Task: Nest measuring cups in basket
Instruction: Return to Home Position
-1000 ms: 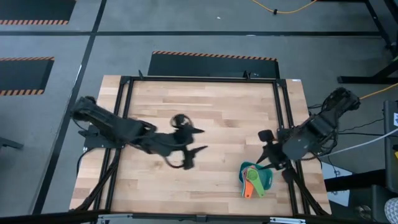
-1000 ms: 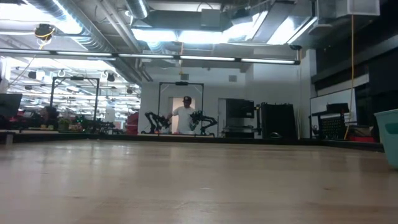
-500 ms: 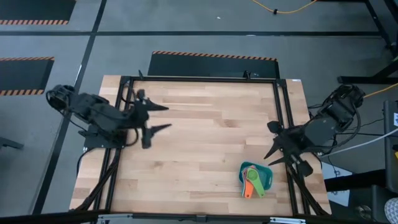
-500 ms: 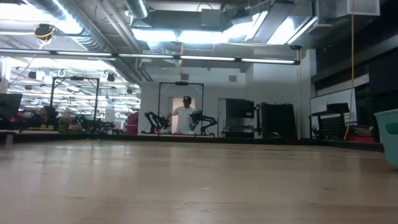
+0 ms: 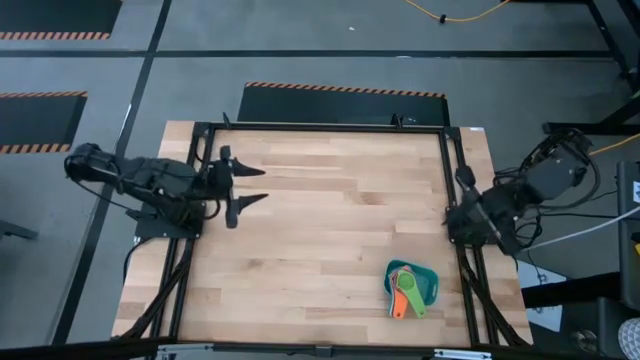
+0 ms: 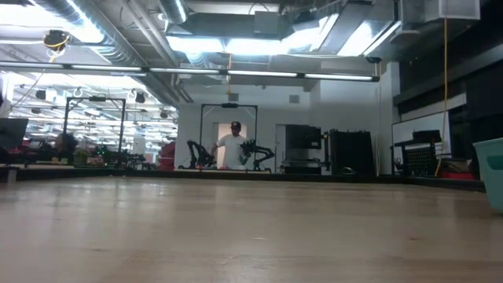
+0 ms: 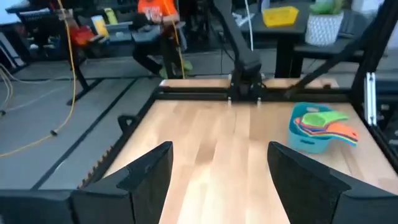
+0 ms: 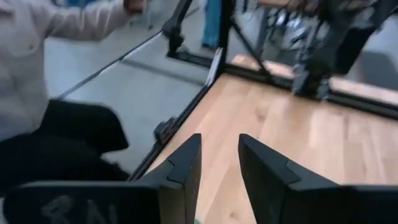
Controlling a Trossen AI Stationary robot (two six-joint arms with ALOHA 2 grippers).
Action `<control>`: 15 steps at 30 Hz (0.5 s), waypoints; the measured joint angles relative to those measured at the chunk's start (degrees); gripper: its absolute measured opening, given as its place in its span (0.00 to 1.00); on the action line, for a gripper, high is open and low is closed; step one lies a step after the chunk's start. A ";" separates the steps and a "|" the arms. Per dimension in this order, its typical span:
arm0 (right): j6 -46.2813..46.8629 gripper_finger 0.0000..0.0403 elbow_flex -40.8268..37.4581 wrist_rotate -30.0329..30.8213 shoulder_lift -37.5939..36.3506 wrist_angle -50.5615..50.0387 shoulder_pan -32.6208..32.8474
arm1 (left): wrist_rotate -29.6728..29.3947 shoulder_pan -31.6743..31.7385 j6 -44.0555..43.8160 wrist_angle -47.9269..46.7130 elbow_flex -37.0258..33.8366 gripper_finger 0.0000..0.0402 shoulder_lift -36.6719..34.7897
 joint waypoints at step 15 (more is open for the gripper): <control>-0.81 0.28 -19.82 7.05 -16.02 19.42 0.00 | 9.48 10.02 2.08 24.12 -35.13 0.64 -28.60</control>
